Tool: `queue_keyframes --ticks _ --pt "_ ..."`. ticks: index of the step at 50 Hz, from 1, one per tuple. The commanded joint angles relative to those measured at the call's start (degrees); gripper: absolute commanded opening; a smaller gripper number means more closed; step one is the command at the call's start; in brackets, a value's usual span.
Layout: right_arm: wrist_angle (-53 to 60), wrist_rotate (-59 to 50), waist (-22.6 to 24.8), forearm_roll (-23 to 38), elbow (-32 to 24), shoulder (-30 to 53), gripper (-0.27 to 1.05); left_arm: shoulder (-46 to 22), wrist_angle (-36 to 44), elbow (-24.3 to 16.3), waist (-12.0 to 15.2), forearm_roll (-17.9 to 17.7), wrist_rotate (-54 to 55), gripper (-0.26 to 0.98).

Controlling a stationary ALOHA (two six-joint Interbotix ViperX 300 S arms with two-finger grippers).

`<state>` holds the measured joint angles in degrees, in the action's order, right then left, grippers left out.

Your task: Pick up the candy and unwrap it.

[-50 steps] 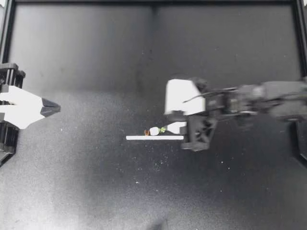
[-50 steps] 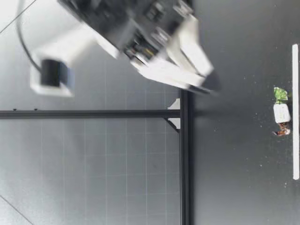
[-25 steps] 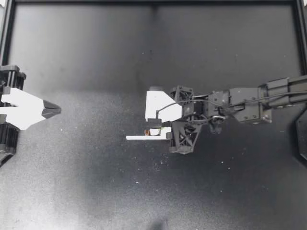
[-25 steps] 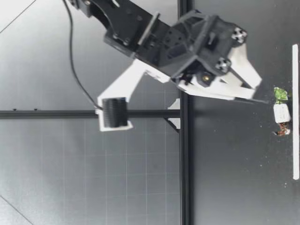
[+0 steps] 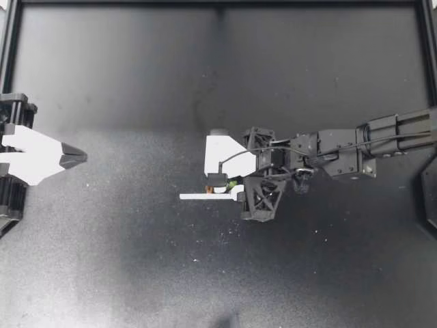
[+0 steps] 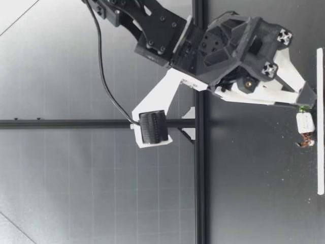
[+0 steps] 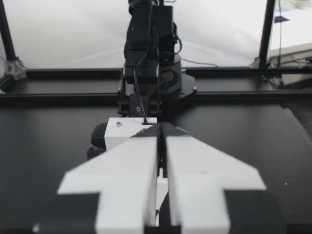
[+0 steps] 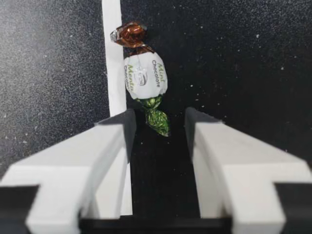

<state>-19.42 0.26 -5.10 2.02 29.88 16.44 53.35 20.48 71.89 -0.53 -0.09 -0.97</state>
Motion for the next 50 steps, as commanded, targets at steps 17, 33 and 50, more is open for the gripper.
queue_keyframes --ticks 17,33,50 --pt "-4.48 0.18 -0.35 -0.18 -2.02 -0.62 -0.11 -0.35 0.53 -0.70 -0.09 -0.09 -1.32 -0.10" --pt "-8.09 -0.26 -0.18 -0.09 -4.22 -8.35 -0.18 -7.56 0.53 -1.14 -0.09 -0.09 -1.76 -0.05" --pt "-11.16 -1.05 3.16 -0.79 -4.66 -18.54 -0.18 -21.01 6.06 -4.22 -0.09 -0.09 -1.76 0.45"
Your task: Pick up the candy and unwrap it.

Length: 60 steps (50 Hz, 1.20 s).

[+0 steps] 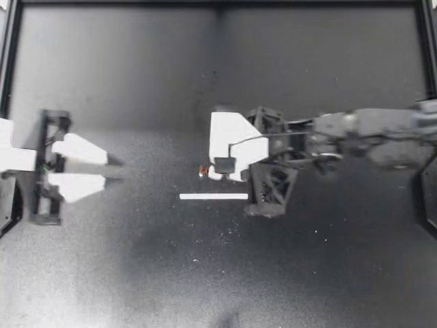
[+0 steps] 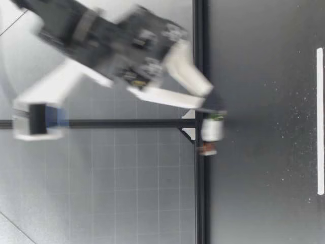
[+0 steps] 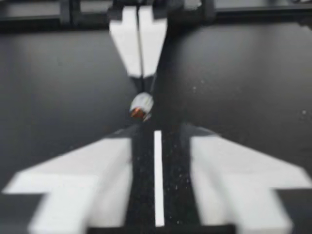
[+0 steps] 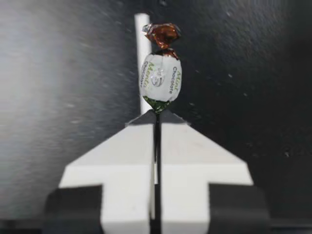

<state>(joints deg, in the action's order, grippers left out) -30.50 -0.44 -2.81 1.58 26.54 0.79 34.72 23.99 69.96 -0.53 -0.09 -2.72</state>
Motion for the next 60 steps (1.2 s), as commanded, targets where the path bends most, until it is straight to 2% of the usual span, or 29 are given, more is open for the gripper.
queue_keyframes --ticks 1,4,13,21,37,60 --pt "-0.09 -0.44 1.05 -0.35 -1.23 -3.25 -0.18 -3.08 3.08 -2.55 -0.09 -0.09 -0.09 0.48" --pt "-0.26 -1.14 1.49 -0.35 -1.32 -4.13 -0.18 -5.98 5.01 -3.60 -0.09 -0.09 -0.09 0.54" --pt "-0.35 -2.64 2.02 -0.44 -1.32 -6.59 -0.18 -14.50 9.58 -7.73 -0.09 -0.09 0.00 0.54" --pt "-0.09 -2.64 2.02 -0.35 -1.32 -7.65 -0.18 -18.72 10.90 -11.25 -0.09 -0.09 0.00 0.55" --pt "1.05 -2.37 2.02 -0.26 -1.85 -7.56 -0.18 -23.55 14.41 -14.33 -0.09 -0.09 0.09 0.55" --pt "1.93 -2.29 2.02 -0.18 -2.37 -7.12 -0.18 -24.52 14.15 -15.47 -0.09 -0.09 0.44 0.53"
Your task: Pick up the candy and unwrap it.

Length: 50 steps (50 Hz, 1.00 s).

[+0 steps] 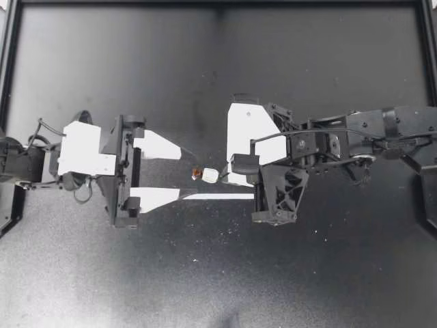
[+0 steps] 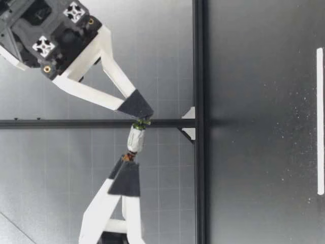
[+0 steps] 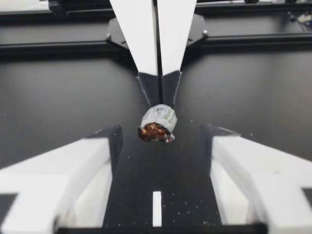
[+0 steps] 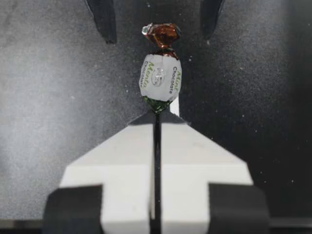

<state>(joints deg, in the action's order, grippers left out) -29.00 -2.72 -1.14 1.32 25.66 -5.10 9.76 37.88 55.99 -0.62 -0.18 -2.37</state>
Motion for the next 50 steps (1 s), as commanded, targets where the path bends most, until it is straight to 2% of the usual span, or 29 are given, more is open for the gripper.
queue_keyframes --ticks 1,8,16,20,23,38,50 --pt "0.44 0.00 0.35 0.09 -1.49 -1.23 -0.18 0.44 0.26 -1.58 0.00 0.00 0.09 0.53" --pt "0.44 -0.09 0.35 0.09 -1.32 -1.14 -0.18 0.00 0.26 -1.93 0.00 0.00 0.18 0.43" --pt "0.44 -0.09 0.35 0.18 -1.14 -1.41 -0.18 -0.18 0.18 -1.93 0.00 0.00 0.35 0.09" --pt "0.44 -0.09 0.35 0.09 -1.05 -1.58 -0.18 0.18 0.26 -1.49 0.00 0.00 0.44 -0.05" --pt "0.44 -0.09 0.35 0.09 -0.79 -1.58 -0.18 0.53 0.26 -1.23 0.00 0.00 0.35 -0.11" --pt "1.85 -0.44 0.35 0.09 0.88 -2.99 -0.18 1.49 0.18 0.09 0.00 -0.09 0.70 -0.14" --pt "7.29 -2.37 0.35 0.00 5.71 -6.86 -0.18 2.64 0.18 0.79 0.00 -0.35 0.62 -0.14"
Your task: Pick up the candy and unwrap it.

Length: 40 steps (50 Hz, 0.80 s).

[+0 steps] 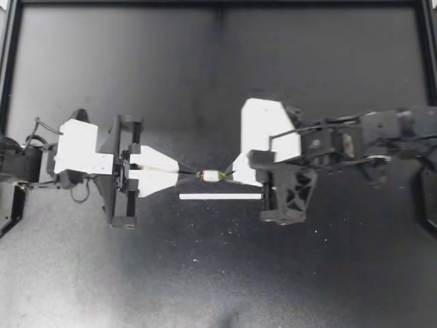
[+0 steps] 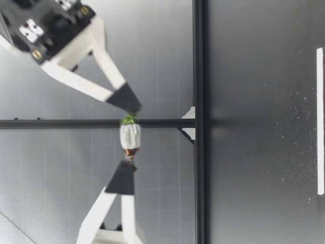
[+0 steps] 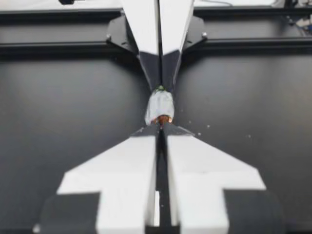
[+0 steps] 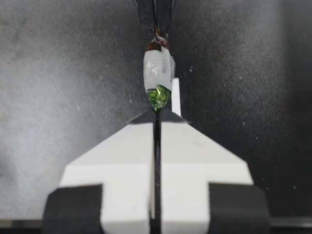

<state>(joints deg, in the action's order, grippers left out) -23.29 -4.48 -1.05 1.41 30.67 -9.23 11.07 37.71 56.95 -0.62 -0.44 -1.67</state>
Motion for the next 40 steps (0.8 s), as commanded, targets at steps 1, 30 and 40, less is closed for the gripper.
queue_keyframes --ticks 1,30,40 --pt "2.20 -0.97 0.26 -0.09 1.23 -2.99 -0.18 1.32 0.35 -0.18 0.00 -0.09 -0.09 -0.14" --pt "5.98 -2.81 0.26 -0.18 4.66 -4.48 -0.18 1.93 0.79 0.00 0.00 -0.18 -0.09 -0.14" --pt "5.98 -3.08 0.26 -0.18 5.98 -5.10 -0.18 3.08 0.97 0.44 0.00 -0.18 -0.18 -0.14"
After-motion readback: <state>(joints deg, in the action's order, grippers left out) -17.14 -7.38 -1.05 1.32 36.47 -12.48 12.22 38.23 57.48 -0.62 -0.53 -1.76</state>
